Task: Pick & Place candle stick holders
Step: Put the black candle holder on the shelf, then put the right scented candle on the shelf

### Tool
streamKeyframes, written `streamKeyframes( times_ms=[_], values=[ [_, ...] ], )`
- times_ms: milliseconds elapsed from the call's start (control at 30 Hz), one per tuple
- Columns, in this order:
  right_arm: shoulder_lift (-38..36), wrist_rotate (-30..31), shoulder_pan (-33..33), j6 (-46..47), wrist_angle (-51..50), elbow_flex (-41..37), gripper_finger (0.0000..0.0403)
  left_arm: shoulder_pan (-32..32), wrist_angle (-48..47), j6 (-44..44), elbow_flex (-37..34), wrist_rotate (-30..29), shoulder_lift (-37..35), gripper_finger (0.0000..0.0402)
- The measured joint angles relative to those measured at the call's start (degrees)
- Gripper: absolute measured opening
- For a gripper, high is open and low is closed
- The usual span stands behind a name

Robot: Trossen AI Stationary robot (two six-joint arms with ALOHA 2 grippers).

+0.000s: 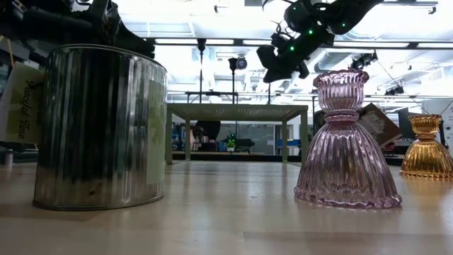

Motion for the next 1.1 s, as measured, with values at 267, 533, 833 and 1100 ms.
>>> streamKeyframes(
  times_ms=[267,533,833,1100],
  values=[
    [0.0,0.6,0.0,0.0,-0.4,0.0,0.0049,0.0,0.0,0.0,0.0,0.0,0.0,0.0118],
    [-0.2,0.5,0.1,0.4,-0.7,0.0,0.0142,0.0,0.0,0.0,0.0,0.0,0.0,0.0118],
    [-2.3,3.3,2.3,1.5,-6.0,0.0,0.0232,0.0,0.0,0.0,0.0,0.0,0.0,0.0118],
    [-9.2,3.9,4.2,8.4,-17.5,0.0,0.0235,0.0,0.0,0.0,0.0,0.0,0.0,0.0118]
  ],
)
